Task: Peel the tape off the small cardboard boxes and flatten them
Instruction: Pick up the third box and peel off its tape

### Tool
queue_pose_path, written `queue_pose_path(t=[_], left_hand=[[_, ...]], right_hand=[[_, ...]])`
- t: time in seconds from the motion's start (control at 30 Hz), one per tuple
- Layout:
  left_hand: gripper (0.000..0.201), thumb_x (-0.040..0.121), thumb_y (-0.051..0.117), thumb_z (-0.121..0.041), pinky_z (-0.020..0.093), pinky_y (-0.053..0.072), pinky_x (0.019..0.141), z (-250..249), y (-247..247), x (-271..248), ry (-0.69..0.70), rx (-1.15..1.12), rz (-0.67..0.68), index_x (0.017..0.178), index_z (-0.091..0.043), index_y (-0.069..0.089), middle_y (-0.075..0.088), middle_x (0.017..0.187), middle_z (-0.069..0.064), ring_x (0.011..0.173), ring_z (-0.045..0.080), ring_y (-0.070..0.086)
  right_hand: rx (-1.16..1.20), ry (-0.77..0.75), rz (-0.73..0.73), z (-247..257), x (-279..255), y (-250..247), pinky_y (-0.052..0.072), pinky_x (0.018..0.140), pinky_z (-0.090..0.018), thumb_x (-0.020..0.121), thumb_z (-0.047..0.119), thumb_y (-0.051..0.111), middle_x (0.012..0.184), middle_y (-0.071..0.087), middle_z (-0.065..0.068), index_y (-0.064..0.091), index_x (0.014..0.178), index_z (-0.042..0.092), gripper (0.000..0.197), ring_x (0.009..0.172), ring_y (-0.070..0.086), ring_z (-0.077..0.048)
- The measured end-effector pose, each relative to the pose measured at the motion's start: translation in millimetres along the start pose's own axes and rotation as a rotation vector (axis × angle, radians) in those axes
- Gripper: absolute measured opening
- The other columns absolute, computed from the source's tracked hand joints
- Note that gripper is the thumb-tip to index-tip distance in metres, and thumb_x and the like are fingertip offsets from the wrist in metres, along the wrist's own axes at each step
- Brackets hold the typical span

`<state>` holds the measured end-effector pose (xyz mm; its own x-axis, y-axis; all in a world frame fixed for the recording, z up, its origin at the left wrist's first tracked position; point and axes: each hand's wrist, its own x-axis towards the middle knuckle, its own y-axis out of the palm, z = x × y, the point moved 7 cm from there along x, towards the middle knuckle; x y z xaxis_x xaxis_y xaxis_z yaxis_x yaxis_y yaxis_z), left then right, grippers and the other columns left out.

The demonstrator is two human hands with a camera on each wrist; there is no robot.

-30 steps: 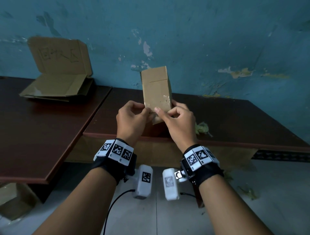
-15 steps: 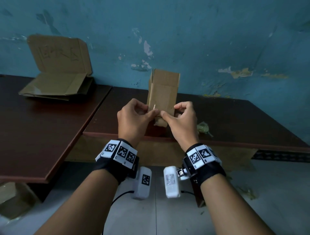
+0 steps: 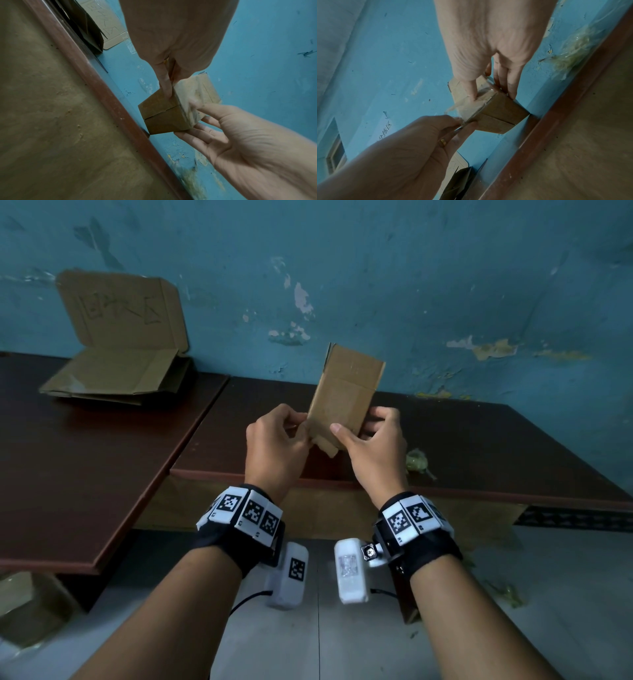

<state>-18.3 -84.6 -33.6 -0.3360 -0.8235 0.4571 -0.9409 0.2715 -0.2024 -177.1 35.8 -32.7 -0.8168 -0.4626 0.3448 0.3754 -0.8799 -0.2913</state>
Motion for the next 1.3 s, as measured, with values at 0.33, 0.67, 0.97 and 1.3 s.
queue_pose_path(t=[0.33, 0.67, 0.97, 1.3], left_hand=[[0.012, 0.095, 0.082, -0.027, 0.023, 0.063, 0.075, -3.7, 2.6, -3.1, 0.016, -0.019, -0.035, 0.091, -0.019, 0.074, 0.078, 0.088, -0.008, 0.082, -0.001, 0.073], [0.012, 0.094, 0.075, -0.013, 0.031, 0.064, 0.076, -17.2, 10.4, -9.6, 0.111, -0.007, 0.029, 0.086, -0.012, 0.066, 0.079, 0.1, -0.012, 0.086, -0.001, 0.074], [0.013, 0.091, 0.073, -0.003, 0.027, 0.062, 0.09, -23.0, 14.0, -12.2, 0.165, -0.087, 0.038, 0.099, -0.011, 0.067, 0.075, 0.095, -0.007, 0.093, -0.002, 0.073], [0.019, 0.093, 0.067, -0.011, 0.044, 0.063, 0.087, -21.6, 16.0, -14.2, 0.109, -0.145, 0.059, 0.099, -0.023, 0.08, 0.077, 0.106, -0.009, 0.094, 0.011, 0.074]], right_hand=[[0.056, 0.075, 0.043, 1.0, -3.7, -2.5, 0.053, 0.074, -0.022, 0.085, 0.036, 0.088, 0.107, 0.068, 0.007, 0.047, 0.128, 0.022, 0.062, 0.094, 0.069, -0.005], [0.132, 0.19, 0.044, 2.4, -8.0, -4.3, 0.046, 0.093, -0.03, 0.076, 0.071, 0.083, 0.126, 0.053, -0.001, 0.035, 0.145, 0.006, 0.106, 0.115, 0.055, -0.017], [0.149, 0.271, 0.012, -5.3, -7.3, -5.8, 0.049, 0.094, -0.035, 0.081, 0.061, 0.084, 0.126, 0.057, -0.004, 0.036, 0.141, 0.009, 0.093, 0.113, 0.058, -0.021], [0.225, 0.34, -0.008, -13.4, -2.2, -4.0, 0.054, 0.102, -0.044, 0.081, 0.064, 0.081, 0.129, 0.061, -0.006, 0.042, 0.131, 0.012, 0.082, 0.115, 0.063, -0.023]])
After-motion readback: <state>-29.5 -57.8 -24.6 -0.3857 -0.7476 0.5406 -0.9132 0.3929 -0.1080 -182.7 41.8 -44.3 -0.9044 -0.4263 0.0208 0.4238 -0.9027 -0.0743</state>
